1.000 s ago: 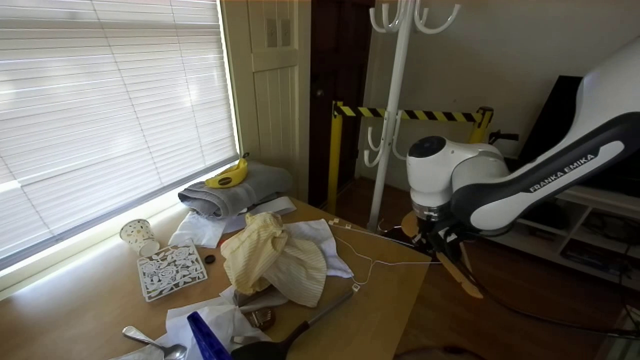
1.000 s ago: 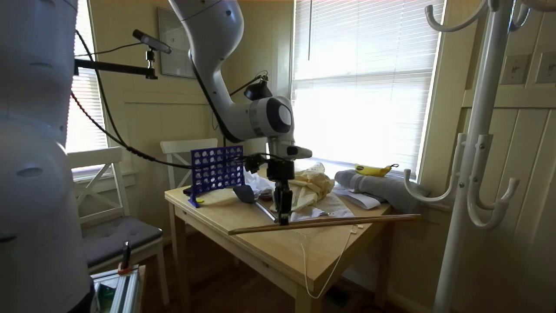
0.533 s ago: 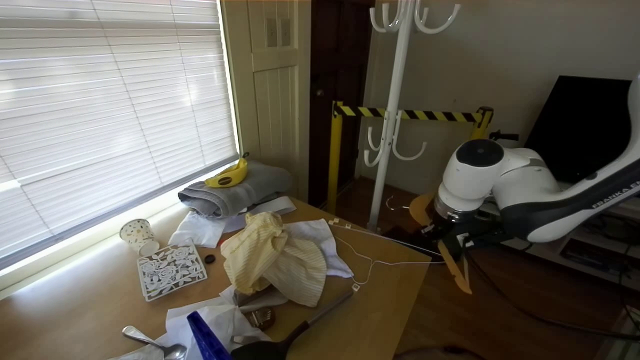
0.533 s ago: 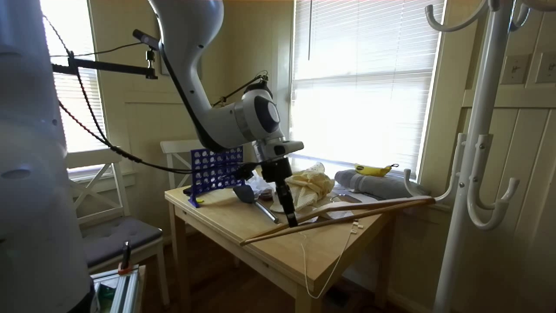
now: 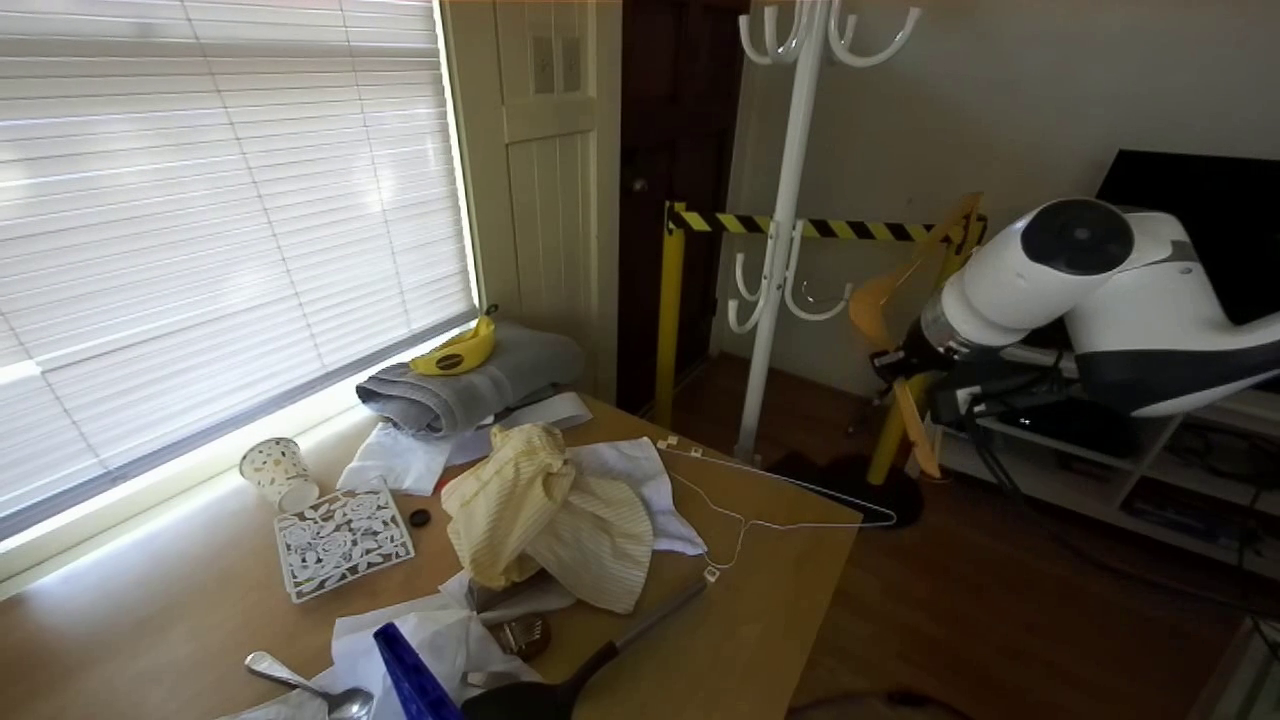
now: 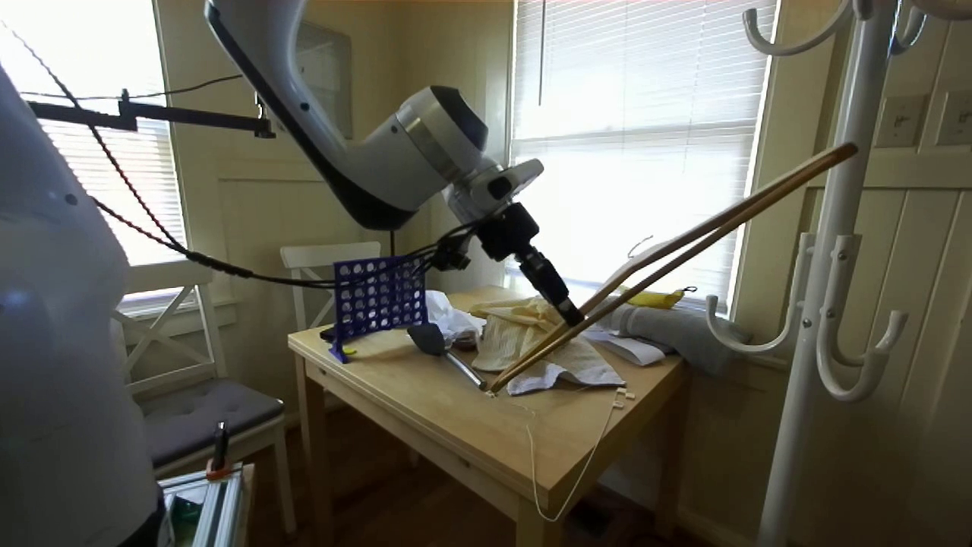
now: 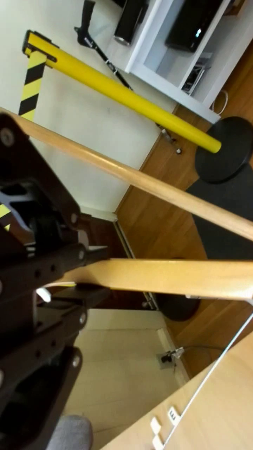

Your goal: Put the hanger on the stand

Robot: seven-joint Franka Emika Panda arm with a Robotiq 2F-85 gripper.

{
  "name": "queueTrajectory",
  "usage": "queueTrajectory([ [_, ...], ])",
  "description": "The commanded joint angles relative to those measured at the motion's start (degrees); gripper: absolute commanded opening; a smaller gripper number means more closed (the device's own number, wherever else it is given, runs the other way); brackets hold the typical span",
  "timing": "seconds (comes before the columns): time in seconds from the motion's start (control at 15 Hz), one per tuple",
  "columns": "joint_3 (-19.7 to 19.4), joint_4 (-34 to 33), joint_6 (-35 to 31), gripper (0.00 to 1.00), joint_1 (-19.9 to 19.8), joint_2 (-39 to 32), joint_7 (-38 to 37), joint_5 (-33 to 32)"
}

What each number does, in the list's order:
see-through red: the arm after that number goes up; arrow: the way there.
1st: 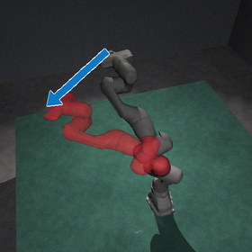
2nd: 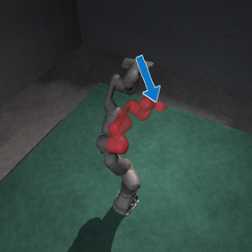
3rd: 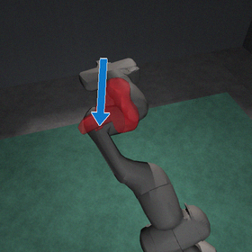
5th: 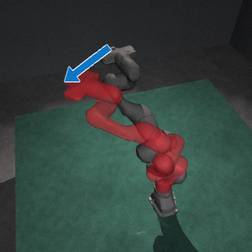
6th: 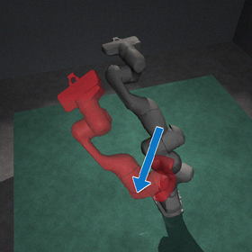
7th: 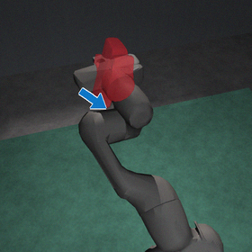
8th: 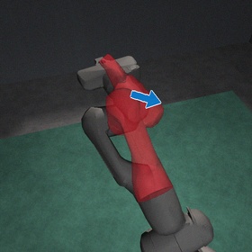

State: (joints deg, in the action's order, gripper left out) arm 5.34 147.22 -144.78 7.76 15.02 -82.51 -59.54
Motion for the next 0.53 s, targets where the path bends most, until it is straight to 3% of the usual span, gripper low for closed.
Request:
queueTrajectory([
  [0.0, 1.0, 0.1, -1.8, 0.2, -2.0, 1.2, 2.3, 0.4],
  [0.27, 0.8, 0.8, -3.2, 0.2, -2.5, 2.0, 4.0, 0.4],
  [0.33, 1.6, -0.4, -0.6, 0.05, -3.2, 2.2, 2.8, -1.2],
  [0.47, 2.3, -1.2, 3.4, 0.05, -5.0, 5.7, -0.8, -4.8],
])
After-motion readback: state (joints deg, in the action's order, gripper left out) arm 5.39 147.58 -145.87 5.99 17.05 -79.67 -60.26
